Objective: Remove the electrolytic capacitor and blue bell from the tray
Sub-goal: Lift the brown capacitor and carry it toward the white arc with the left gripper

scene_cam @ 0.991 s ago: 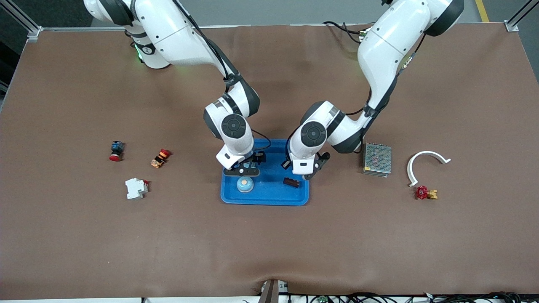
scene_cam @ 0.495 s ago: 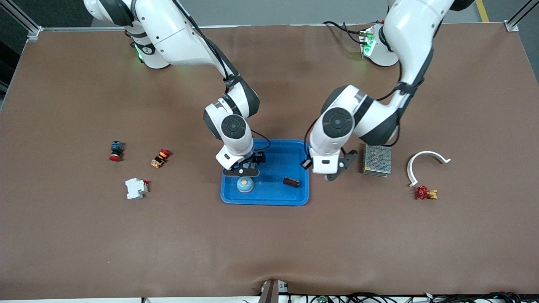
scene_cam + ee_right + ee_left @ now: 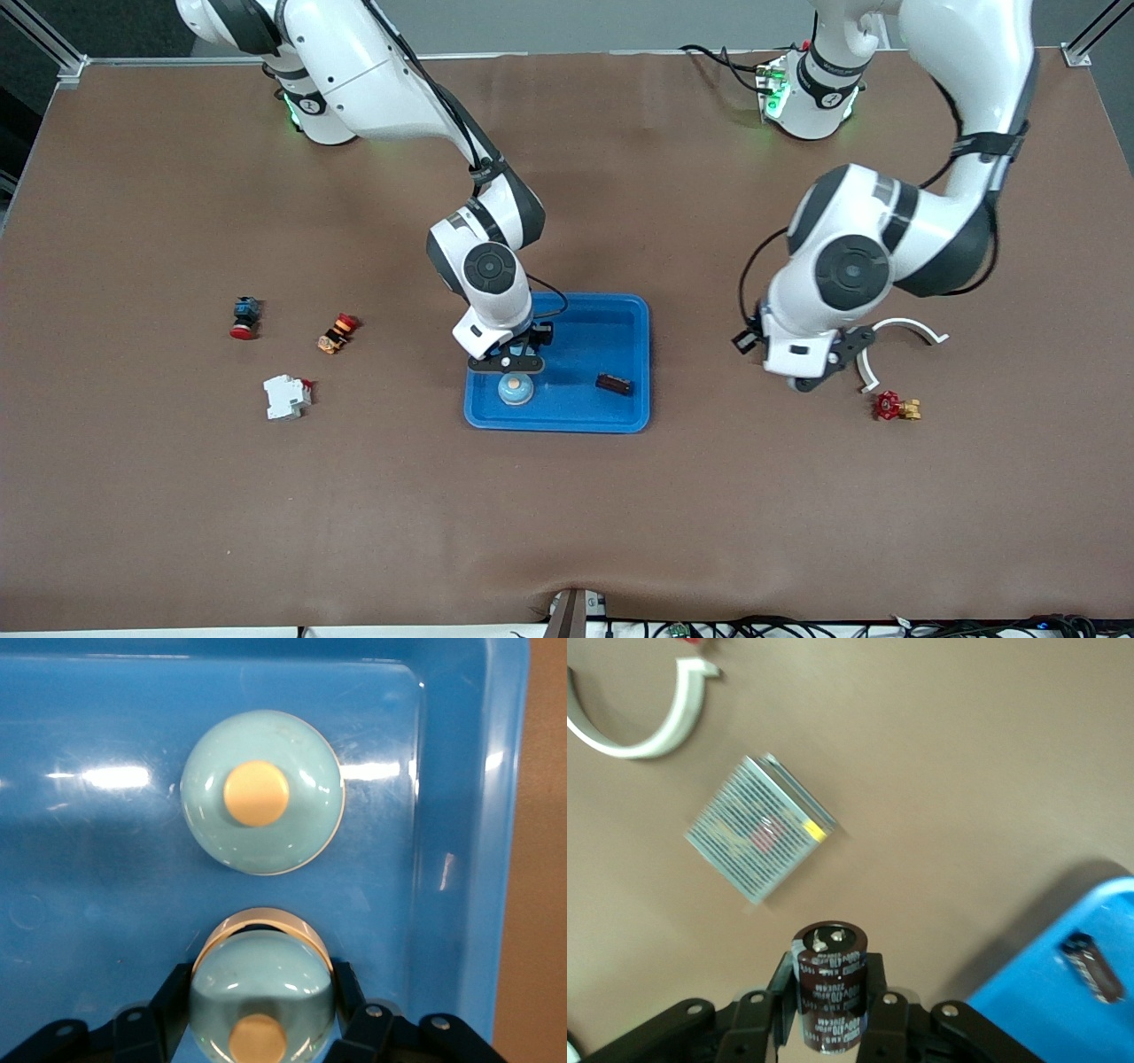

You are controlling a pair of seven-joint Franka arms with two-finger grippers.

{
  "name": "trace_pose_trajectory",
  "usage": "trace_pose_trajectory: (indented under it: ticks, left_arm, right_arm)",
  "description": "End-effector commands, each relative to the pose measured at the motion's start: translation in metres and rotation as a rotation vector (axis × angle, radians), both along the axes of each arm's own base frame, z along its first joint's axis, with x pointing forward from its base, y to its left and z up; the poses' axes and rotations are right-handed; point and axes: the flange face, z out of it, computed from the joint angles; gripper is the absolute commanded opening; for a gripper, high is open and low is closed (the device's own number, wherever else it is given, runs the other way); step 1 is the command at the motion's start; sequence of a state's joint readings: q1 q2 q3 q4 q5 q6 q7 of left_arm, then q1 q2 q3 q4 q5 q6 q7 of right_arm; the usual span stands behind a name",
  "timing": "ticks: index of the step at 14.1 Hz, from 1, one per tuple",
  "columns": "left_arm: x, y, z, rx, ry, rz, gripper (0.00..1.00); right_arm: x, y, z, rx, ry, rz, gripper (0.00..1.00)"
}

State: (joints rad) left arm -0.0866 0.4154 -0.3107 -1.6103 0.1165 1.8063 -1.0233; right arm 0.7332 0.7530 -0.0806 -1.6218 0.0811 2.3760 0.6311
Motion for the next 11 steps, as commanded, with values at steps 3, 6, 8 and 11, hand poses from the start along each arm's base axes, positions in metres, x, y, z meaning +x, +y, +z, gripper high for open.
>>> trace_pose_trajectory:
  ticks: [3, 6, 8, 11]
  left_arm:
    - [0.002, 0.106, -0.007, -0.003, 0.052, -0.067, 0.0]
    - [0.006, 0.171, -0.023, -0.027, 0.079, -0.081, 0.0]
    - [0.005, 0.21, -0.039, 0.008, 0.078, -0.108, 0.0]
    - [-0.004, 0.255, -0.078, -0.017, 0.038, -0.11, 0.0]
  right_arm:
    - [0.0, 0.001, 0.001, -0.002, -0.009, 0.017, 0.31]
    - [-0.001, 0.003, 0.008, -0.004, -0.003, 0.023, 0.31]
    - [-0.002, 0.004, 0.029, -0.004, 0.004, 0.027, 0.31]
    - [-0.004, -0.006, 0.093, -0.02, 0.053, 0.089, 0.31]
